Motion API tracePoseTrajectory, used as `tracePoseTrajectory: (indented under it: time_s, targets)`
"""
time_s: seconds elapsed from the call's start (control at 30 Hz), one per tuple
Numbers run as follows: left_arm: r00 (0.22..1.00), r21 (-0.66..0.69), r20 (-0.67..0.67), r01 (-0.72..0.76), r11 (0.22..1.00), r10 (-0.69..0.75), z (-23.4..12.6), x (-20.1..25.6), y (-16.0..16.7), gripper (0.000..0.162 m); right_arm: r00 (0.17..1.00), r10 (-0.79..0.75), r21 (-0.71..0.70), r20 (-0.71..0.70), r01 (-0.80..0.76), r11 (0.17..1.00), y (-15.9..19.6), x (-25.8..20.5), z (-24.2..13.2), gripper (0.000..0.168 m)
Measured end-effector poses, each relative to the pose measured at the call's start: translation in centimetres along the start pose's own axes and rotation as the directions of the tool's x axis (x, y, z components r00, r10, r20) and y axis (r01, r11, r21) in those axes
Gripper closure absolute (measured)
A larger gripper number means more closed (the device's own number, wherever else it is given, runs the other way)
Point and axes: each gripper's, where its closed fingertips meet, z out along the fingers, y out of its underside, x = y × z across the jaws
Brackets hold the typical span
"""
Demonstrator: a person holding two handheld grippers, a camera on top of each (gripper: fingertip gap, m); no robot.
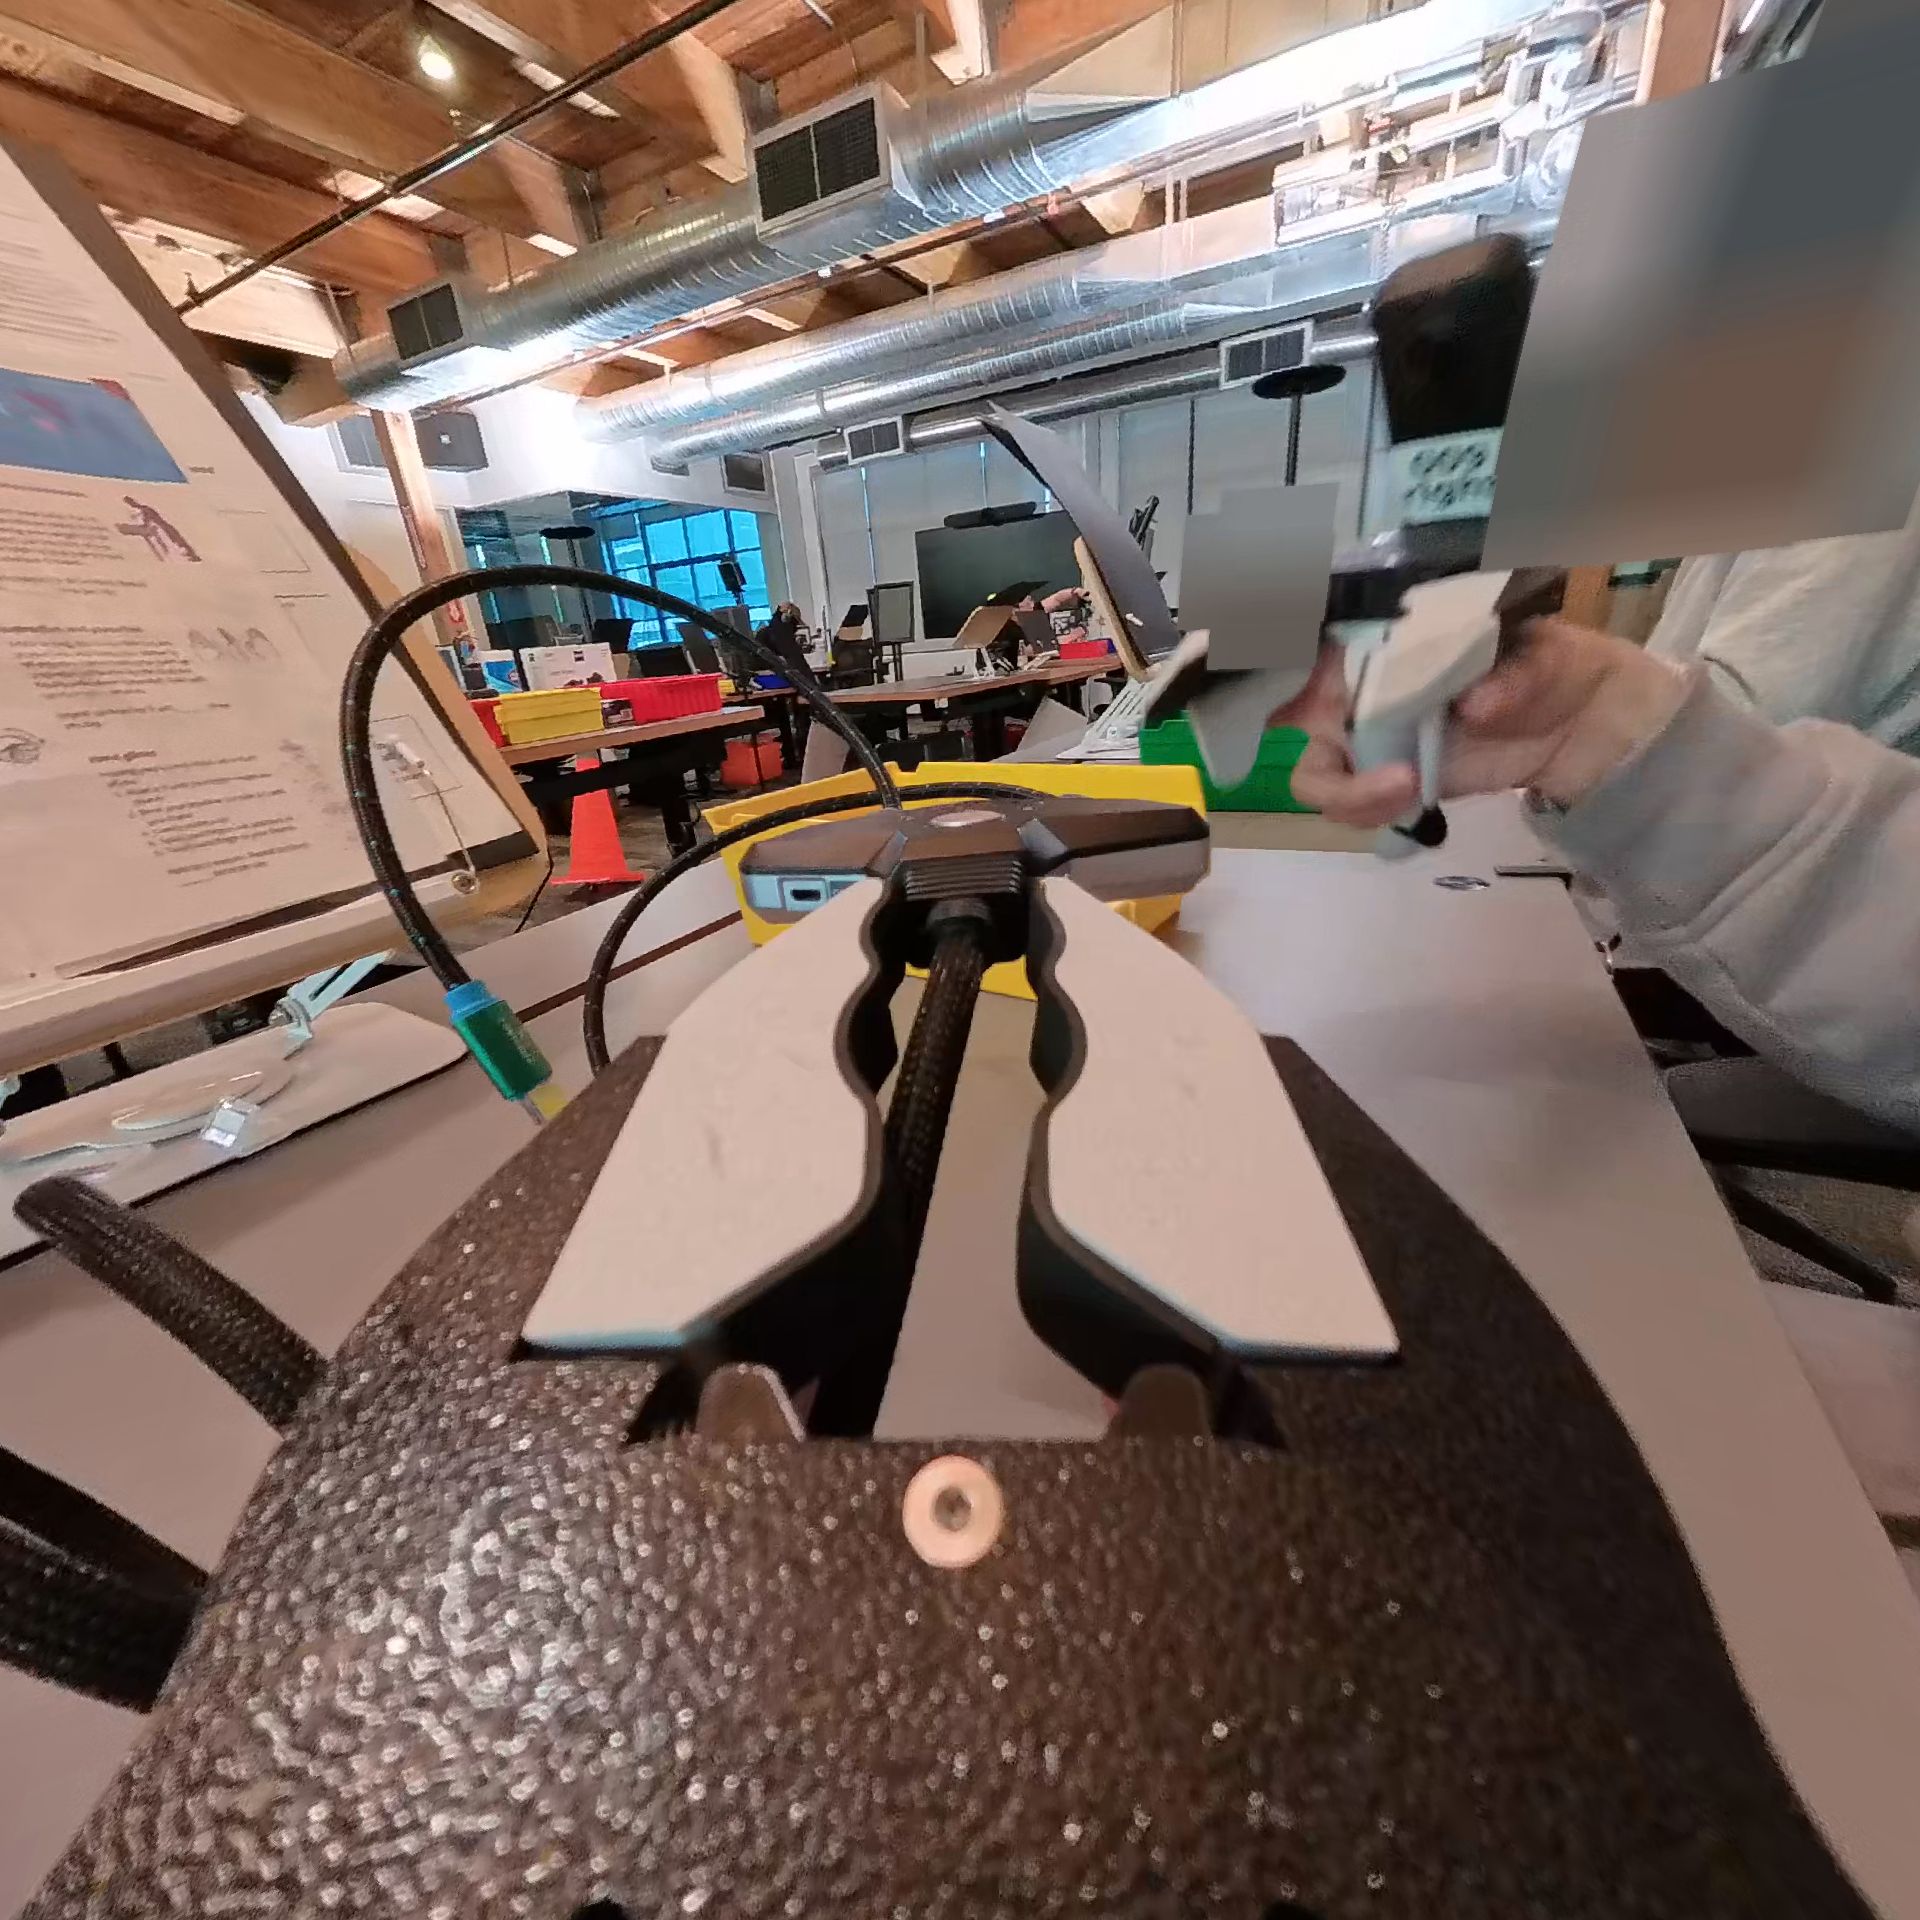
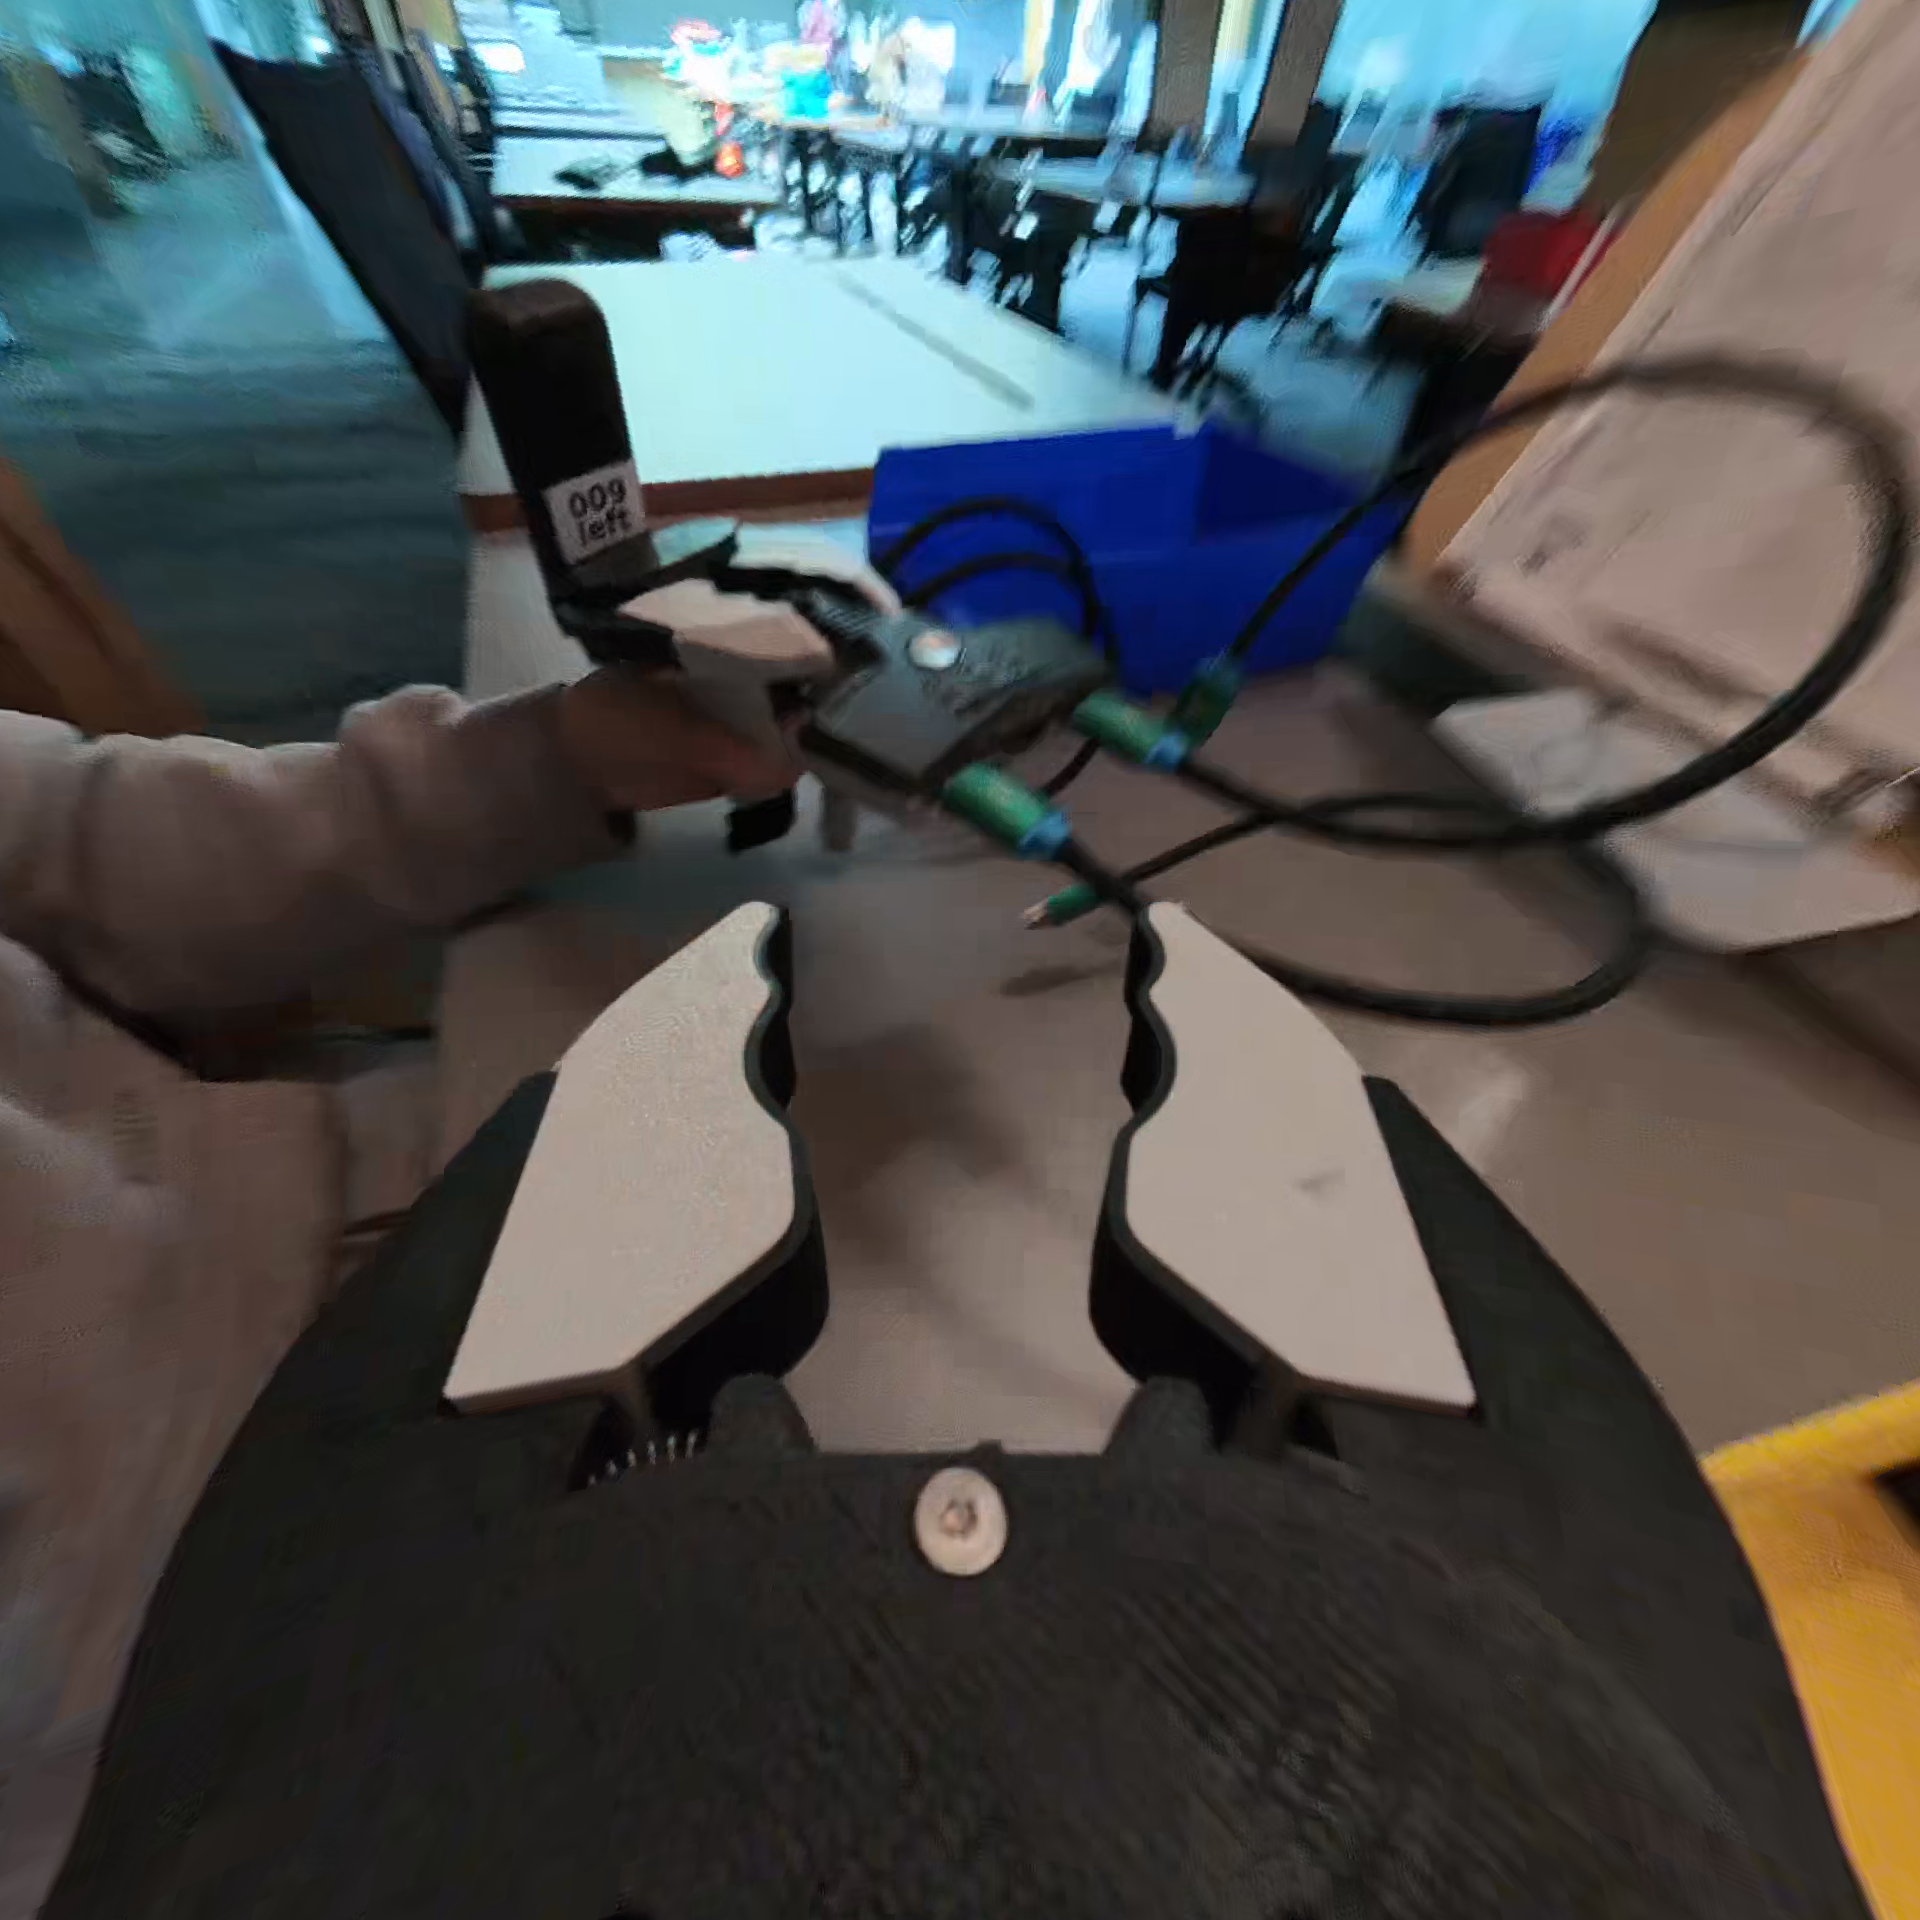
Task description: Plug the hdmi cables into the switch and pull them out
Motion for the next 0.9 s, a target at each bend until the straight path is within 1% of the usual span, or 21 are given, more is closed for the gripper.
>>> tracePoseTrajectory:
  time_s: [0.03, 0.1, 0.17, 0.2, 0.27, 0.33, 0.4, 0.47, 0.53, 0.6, 0.73, 0.8, 0.83, 0.9]
  targets:
    - [1.0, 0.003, -0.015, -0.001, 1.0, 0.001, 0.0, 0.2, 0.1, 0.14, 0.995, -0.096, 0.03, -0.034, 0.097, 0.995, -1.2, -0.2, -0.5, 0.111]
    - [0.998, 0.014, -0.065, -0.004, 1.0, 0.005, 0.0, 0.8, 0.3, 0.14, 0.97, -0.242, 0.029, 0.006, 0.242, 0.97, -2.2, -1.3, 0.0, 0.11]
    - [0.993, 0.017, -0.117, -0.008, 1.0, 0.01, 0.2, 1.6, 0.6, 0.14, 0.955, -0.278, -0.043, 0.1, 0.283, 0.958, -1.4, -1.6, 1.5, 0.111]
    - [0.991, 0.018, -0.137, -0.009, 1.0, 0.012, 0.3, 1.9, 0.7, 0.14, 0.948, -0.273, -0.092, 0.161, 0.29, 0.953, -0.7, -1.9, 2.2, 0.112]
    - [0.985, 0.017, -0.169, -0.015, 1.0, 0.017, 0.6, 2.6, 0.9, 0.14, 0.927, -0.253, -0.174, 0.275, 0.307, 0.935, 0.4, -2.9, 3.1, 0.126]
    - [0.98, 0.017, -0.198, -0.027, 0.999, 0.03, 0.6, 3.1, 1.1, 0.14, 0.907, -0.257, -0.244, 0.333, 0.346, 0.906, 1.5, -3.4, 3.7, 0.129]
    - [0.974, 0.019, -0.223, -0.034, 0.999, 0.037, 0.6, 3.5, 1.3, 0.14, 0.9, -0.254, -0.281, 0.353, 0.361, 0.889, 2.2, -3.5, 4.1, 0.132]
    - [0.971, 0.028, -0.238, -0.031, 0.999, 0.037, 0.5, 3.7, 1.2, 0.14, 0.897, -0.215, -0.303, 0.387, 0.344, 0.889, 2.5, -3.8, 3.9, 0.136]
    - [0.969, 0.039, -0.244, -0.022, 0.999, 0.03, 0.3, 3.7, 1.1, 0.14, 0.89, -0.204, -0.291, 0.408, 0.339, 0.895, 2.5, -4.1, 3.7, 0.142]
    - [0.967, 0.042, -0.253, -0.021, 0.999, 0.031, 0.2, 3.8, 1.1, 0.14, 0.885, -0.209, -0.286, 0.417, 0.346, 0.894, 2.5, -4.2, 3.7, 0.145]
    - [0.964, 0.039, -0.263, -0.023, 0.999, 0.032, 0.2, 4.0, 1.1, 0.14, 0.884, -0.221, -0.311, 0.411, 0.364, 0.878, 2.8, -4.0, 3.6, 0.148]
    - [0.962, 0.049, -0.271, -0.017, 0.999, 0.03, 0.1, 4.1, 1.0, 0.14, 0.879, -0.205, -0.306, 0.43, 0.356, 0.883, 2.6, -4.3, 3.4, 0.147]
    - [0.961, 0.055, -0.274, -0.015, 0.998, 0.029, 0.1, 4.2, 0.9, 0.14, 0.879, -0.199, -0.299, 0.433, 0.349, 0.888, 2.4, -4.3, 3.4, 0.15]
    - [0.961, 0.058, -0.274, -0.017, 0.998, 0.032, 0.1, 4.2, 0.9, 0.14, 0.879, -0.194, -0.316, 0.435, 0.351, 0.882, 2.4, -4.3, 3.4, 0.149]
